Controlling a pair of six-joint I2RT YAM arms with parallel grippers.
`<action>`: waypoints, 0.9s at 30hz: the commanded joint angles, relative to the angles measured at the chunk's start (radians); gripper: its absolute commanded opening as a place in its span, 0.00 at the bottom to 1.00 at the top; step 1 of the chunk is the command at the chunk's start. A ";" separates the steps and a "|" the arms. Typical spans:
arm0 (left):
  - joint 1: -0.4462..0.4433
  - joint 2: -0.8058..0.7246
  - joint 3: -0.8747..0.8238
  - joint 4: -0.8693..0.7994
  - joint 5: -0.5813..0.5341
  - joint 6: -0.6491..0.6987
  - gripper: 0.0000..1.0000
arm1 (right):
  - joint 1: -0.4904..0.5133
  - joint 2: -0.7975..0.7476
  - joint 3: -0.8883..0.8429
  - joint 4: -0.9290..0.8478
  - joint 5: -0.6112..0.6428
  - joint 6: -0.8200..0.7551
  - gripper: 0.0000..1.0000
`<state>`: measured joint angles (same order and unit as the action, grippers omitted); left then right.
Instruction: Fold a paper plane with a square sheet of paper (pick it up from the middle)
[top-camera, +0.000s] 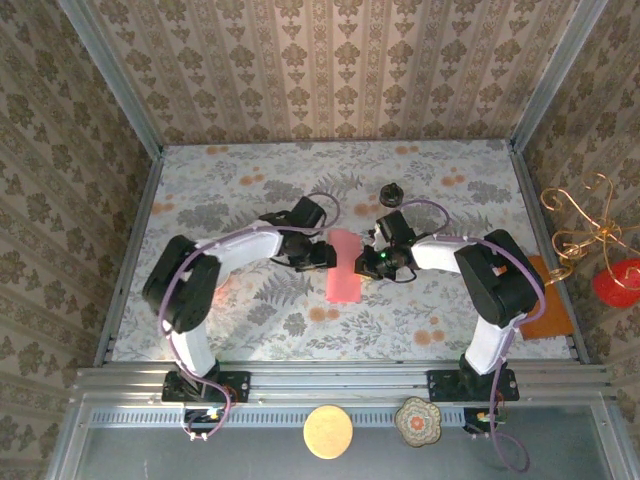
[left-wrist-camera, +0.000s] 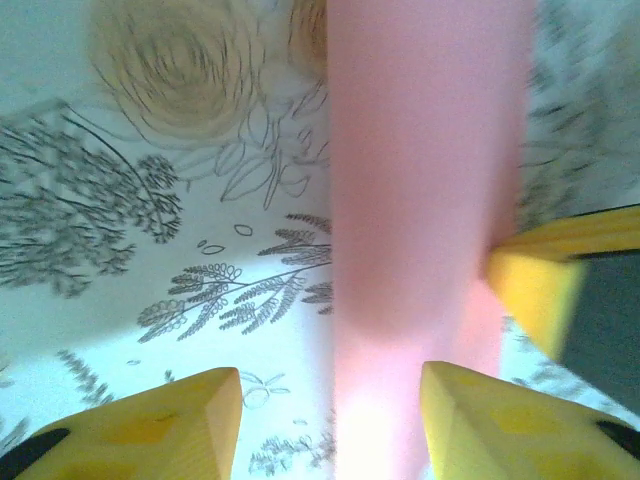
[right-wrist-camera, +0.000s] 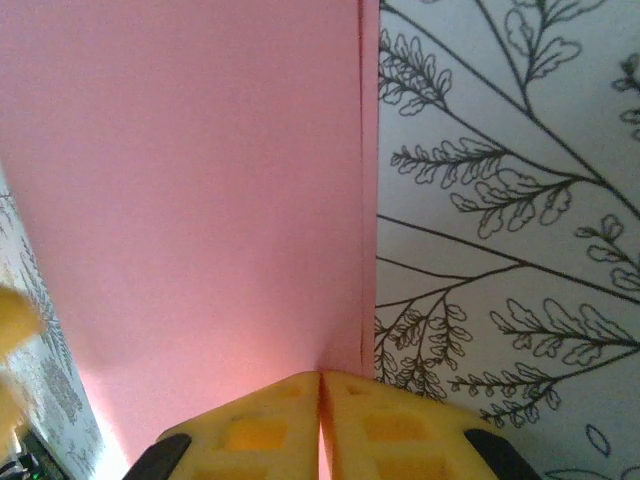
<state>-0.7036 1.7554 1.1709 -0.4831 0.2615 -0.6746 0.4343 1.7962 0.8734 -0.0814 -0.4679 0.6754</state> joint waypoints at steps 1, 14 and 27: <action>0.020 -0.081 -0.002 0.016 0.037 0.045 0.54 | 0.001 0.074 -0.019 -0.143 0.068 -0.032 0.14; 0.014 0.102 0.010 0.201 0.330 -0.030 0.32 | 0.001 0.114 0.065 -0.262 0.096 -0.130 0.13; 0.013 0.165 0.016 0.182 0.336 -0.029 0.22 | 0.001 0.130 0.071 -0.284 0.103 -0.124 0.12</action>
<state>-0.6865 1.8896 1.1717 -0.2867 0.5838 -0.7033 0.4347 1.8446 0.9813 -0.2405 -0.4683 0.5705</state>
